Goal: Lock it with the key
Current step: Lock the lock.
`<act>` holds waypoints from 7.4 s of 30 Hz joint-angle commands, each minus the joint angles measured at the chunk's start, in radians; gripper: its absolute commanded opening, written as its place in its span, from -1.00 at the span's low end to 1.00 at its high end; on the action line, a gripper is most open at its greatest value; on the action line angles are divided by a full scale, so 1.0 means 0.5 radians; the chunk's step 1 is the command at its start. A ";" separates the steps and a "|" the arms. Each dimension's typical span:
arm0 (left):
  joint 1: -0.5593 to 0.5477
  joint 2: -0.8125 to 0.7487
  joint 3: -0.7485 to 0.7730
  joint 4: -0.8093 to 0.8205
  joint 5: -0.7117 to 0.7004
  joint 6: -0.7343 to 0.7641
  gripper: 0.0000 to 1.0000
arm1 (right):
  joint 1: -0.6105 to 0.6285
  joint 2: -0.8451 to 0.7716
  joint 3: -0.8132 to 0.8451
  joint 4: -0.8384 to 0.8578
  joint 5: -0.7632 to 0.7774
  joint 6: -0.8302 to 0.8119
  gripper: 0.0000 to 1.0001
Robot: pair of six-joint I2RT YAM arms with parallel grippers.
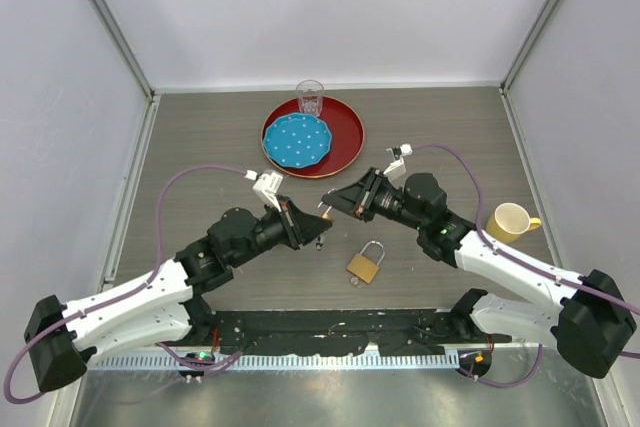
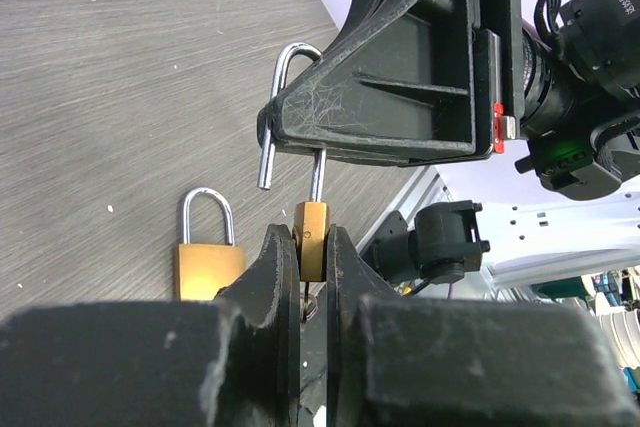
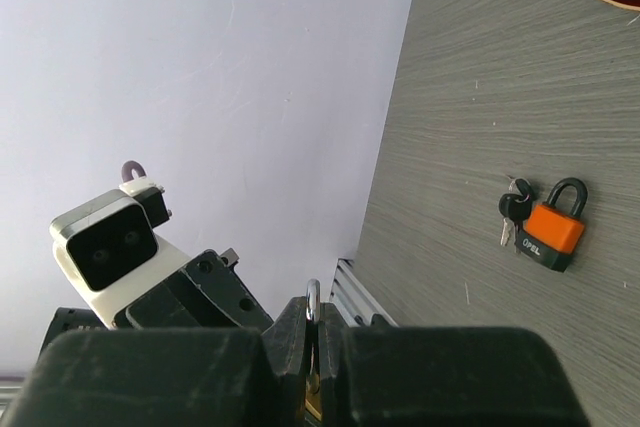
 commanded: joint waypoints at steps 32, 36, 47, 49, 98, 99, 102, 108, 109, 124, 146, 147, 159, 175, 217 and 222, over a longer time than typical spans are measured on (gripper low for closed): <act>0.006 -0.012 0.752 -1.221 0.434 0.456 -1.00 | -0.489 -0.143 0.286 -0.251 -1.357 -1.164 0.33; 0.009 0.077 0.814 -1.261 0.551 0.512 -1.00 | -0.486 -0.149 0.280 -0.236 -1.434 -1.167 0.29; 0.172 0.196 0.756 -0.970 0.947 0.503 -1.00 | -0.483 -0.177 0.210 -0.322 -1.492 -1.213 0.14; 0.203 0.199 0.740 -0.948 1.021 0.496 -1.00 | -0.486 -0.189 0.185 -0.316 -1.477 -1.204 0.12; 0.365 0.285 0.581 0.098 1.889 -0.099 -1.00 | -0.486 -0.346 0.127 -0.196 -1.367 -1.143 -0.96; 0.365 0.291 0.581 0.113 1.889 -0.114 -0.99 | -0.483 -0.346 0.120 -0.184 -1.367 -1.134 -0.96; 0.368 0.316 0.587 0.160 1.905 -0.133 -1.00 | -0.483 -0.358 0.111 -0.162 -1.360 -1.128 -0.96; 0.368 0.334 0.605 0.129 1.807 -0.096 -0.99 | -0.471 -0.364 0.096 -0.119 -1.354 -1.079 -0.96; 0.365 0.334 0.611 0.074 1.782 -0.056 -0.99 | -0.461 -0.364 0.093 -0.116 -1.354 -1.072 -0.96; 0.365 0.436 0.715 -0.015 1.448 0.018 -1.00 | -0.326 -0.297 0.053 -0.092 -1.308 -1.057 -0.96; 0.368 0.286 0.599 -0.309 1.221 0.153 -1.00 | -0.283 -0.235 0.528 -0.521 -0.548 -1.186 -0.09; 0.368 0.258 0.560 -0.340 1.202 0.153 -1.00 | -0.308 -0.223 0.568 -0.524 -0.517 -1.183 0.05; 0.368 -0.058 0.372 -0.519 0.896 0.137 -1.00 | -0.602 -0.248 0.495 -0.512 -0.323 -0.800 0.89; 0.368 -0.193 0.130 0.230 0.711 -0.148 -1.00 | -0.643 -0.082 -0.008 0.647 -0.882 -0.216 0.82; 0.378 -0.432 0.157 -0.276 0.503 0.048 0.85 | -0.191 0.176 0.406 0.556 -0.762 -0.385 -0.97; 0.381 -0.579 0.136 -0.472 0.395 0.149 0.85 | -0.191 0.167 0.400 0.513 -0.698 -0.348 -0.97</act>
